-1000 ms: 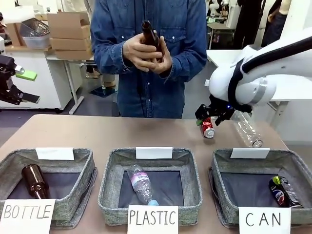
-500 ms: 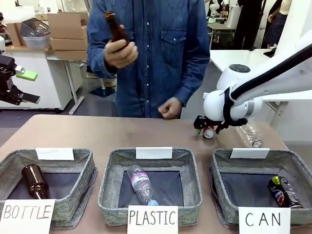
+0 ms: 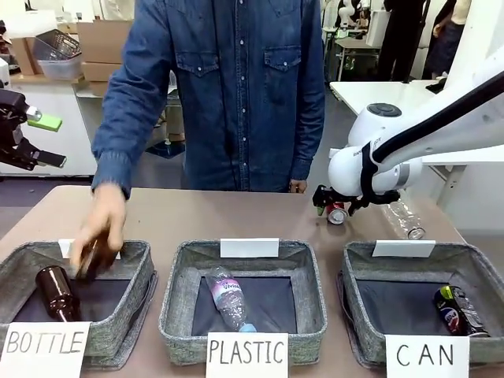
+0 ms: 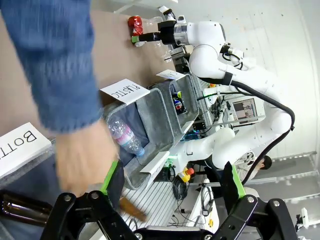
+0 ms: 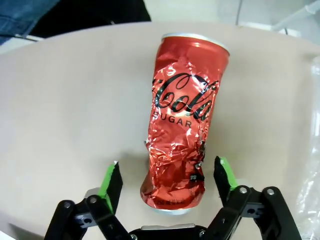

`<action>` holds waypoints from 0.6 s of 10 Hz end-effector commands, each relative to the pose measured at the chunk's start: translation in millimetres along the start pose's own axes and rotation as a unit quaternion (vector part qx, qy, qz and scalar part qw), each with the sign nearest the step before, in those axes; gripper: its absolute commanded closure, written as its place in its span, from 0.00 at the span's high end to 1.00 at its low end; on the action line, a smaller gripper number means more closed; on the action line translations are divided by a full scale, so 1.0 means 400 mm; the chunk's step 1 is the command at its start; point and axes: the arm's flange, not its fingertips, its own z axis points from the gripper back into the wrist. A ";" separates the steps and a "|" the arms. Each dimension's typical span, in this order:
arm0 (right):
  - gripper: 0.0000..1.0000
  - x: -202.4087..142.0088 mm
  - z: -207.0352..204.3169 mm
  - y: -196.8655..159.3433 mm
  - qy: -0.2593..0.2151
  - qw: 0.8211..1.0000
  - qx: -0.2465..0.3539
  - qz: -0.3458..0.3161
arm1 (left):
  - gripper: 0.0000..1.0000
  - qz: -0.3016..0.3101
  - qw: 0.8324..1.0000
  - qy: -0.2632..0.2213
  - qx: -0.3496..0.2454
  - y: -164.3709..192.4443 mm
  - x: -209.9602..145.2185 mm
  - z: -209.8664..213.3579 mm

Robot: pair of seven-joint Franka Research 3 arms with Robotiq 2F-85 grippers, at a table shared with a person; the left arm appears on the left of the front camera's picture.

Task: Sort the can waste into the basket.
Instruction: Pick up the can waste from the table and place it in the right Fabric basket.

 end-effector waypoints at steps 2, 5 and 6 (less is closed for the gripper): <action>0.00 0.010 -0.001 0.016 0.001 1.000 -0.024 -0.019 | 1.00 0.003 1.000 0.004 -0.001 -0.008 0.000 0.010; 0.14 0.005 -0.001 0.013 0.006 1.000 -0.020 -0.014 | 1.00 0.003 1.000 0.004 -0.001 -0.008 0.000 0.010; 0.04 0.004 -0.003 0.010 0.009 1.000 -0.021 -0.015 | 1.00 0.003 1.000 0.004 -0.001 -0.008 0.000 0.010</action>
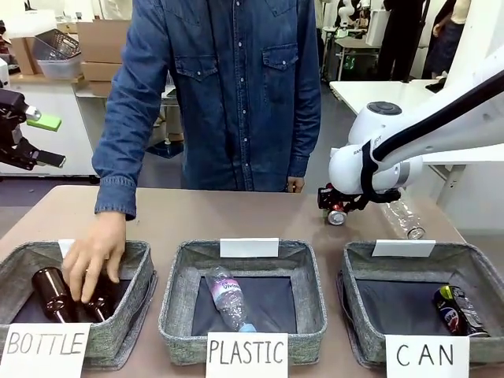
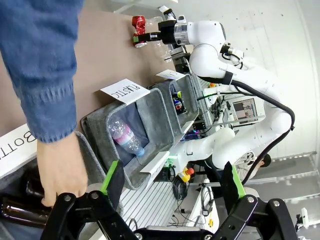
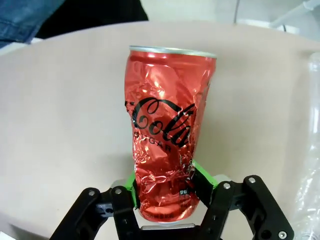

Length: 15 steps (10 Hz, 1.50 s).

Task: Sort the can waste into the basket.
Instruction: Pick up the can waste from the table and place it in the right Fabric basket.

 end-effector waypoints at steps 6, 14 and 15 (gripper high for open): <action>0.00 -0.002 0.021 -0.004 -0.002 1.000 -0.001 -0.013 | 1.00 0.003 1.000 0.004 -0.001 -0.008 0.000 0.010; 0.00 -0.438 0.680 -0.343 -0.010 0.958 0.116 0.261 | 1.00 0.003 1.000 0.004 -0.001 -0.008 0.000 0.010; 0.00 -0.504 0.687 -0.352 0.009 0.943 0.141 0.301 | 1.00 0.003 1.000 0.004 -0.001 -0.008 0.000 0.010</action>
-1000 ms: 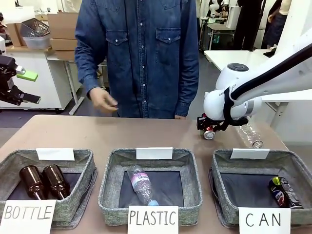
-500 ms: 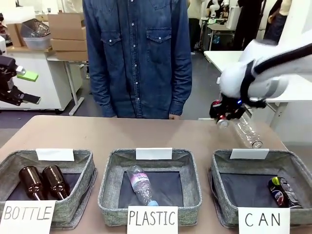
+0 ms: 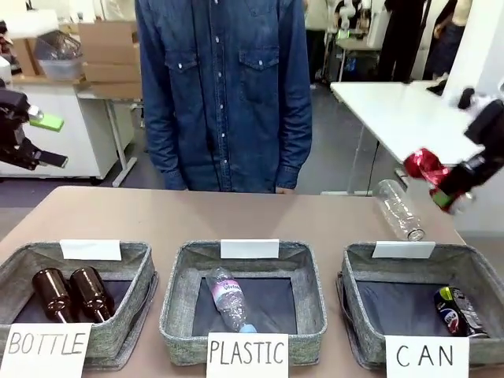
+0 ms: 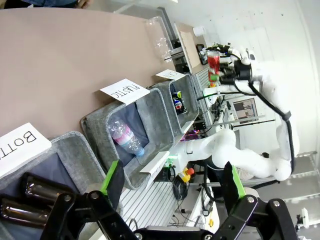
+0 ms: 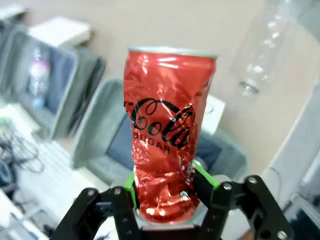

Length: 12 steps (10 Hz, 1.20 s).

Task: Sort the can waste into the basket.
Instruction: Pick up the can waste from the table and place it in the right Fabric basket.

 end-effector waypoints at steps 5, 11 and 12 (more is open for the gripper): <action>0.00 -0.123 -0.042 0.066 0.035 0.996 0.038 0.077 | 1.00 0.004 1.000 0.004 -0.002 -0.006 -0.001 0.009; 1.00 -0.128 -0.045 0.087 0.042 0.995 0.025 0.087 | 1.00 0.004 1.000 0.004 -0.002 -0.006 -0.001 0.009; 1.00 -0.127 -0.044 0.088 0.042 0.995 0.026 0.085 | 1.00 0.004 1.000 0.004 -0.002 -0.006 -0.001 0.009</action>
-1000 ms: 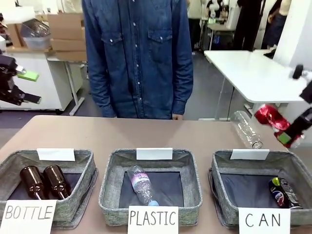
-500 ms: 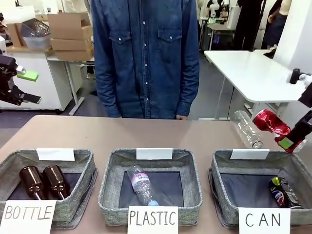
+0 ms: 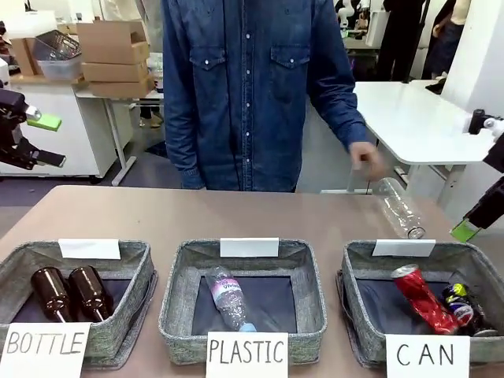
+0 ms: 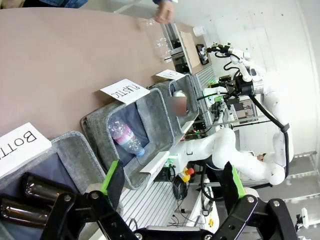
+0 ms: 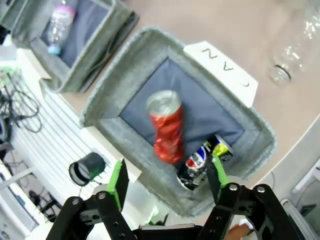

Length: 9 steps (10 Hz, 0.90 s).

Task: Sort the can waste into the basket.
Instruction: Pick up the can waste from the table and place it in the right Fabric basket.

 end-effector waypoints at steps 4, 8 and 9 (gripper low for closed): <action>1.00 -0.024 -0.032 0.030 -0.012 1.000 0.016 0.005 | 1.00 0.003 1.000 0.004 -0.001 -0.007 -0.001 0.009; 1.00 0.026 0.127 -0.011 -0.269 0.860 0.354 -0.249 | 1.00 0.003 1.000 0.004 -0.001 -0.007 -0.001 0.009; 1.00 0.048 0.135 -0.028 -0.276 0.822 0.408 -0.285 | 1.00 0.003 1.000 0.004 -0.001 -0.007 -0.001 0.009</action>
